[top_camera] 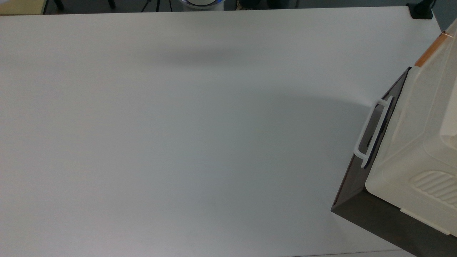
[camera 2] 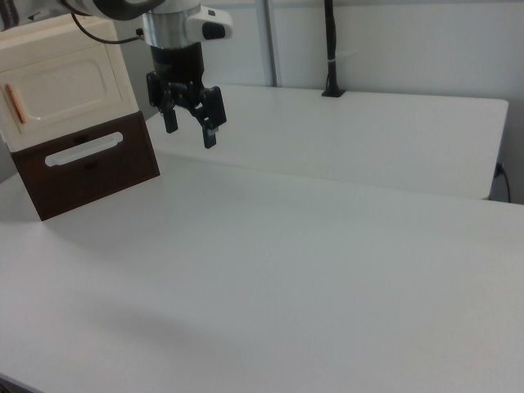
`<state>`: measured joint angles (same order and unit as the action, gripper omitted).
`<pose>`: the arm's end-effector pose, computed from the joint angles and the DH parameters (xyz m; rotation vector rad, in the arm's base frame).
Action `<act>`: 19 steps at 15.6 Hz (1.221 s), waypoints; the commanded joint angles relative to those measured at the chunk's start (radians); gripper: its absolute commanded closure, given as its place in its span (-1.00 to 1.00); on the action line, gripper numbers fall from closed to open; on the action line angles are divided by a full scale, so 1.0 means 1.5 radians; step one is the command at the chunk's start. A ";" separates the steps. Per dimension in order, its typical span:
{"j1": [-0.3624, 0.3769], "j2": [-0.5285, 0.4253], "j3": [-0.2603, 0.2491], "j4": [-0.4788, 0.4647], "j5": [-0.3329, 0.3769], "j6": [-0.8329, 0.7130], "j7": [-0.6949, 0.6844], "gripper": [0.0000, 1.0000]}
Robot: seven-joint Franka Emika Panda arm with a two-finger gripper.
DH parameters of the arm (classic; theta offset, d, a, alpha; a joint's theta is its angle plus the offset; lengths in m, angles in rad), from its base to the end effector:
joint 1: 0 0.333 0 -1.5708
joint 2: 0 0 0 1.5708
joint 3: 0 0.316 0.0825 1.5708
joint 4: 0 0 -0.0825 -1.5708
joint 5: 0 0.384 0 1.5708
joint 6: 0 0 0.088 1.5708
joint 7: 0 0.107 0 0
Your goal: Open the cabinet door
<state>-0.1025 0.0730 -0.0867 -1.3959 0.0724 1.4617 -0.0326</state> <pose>0.5579 -0.0961 0.6560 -3.0670 0.2285 -0.0005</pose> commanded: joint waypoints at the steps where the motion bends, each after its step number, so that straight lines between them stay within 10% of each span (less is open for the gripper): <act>1: 0.001 -0.003 0.003 -0.010 0.005 0.009 -0.008 -1.00; 19: 0.011 0.016 -0.006 -0.005 0.006 0.005 -0.061 -1.00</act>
<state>-0.0894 0.1061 -0.0854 -1.3950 0.0764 1.4618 -0.0827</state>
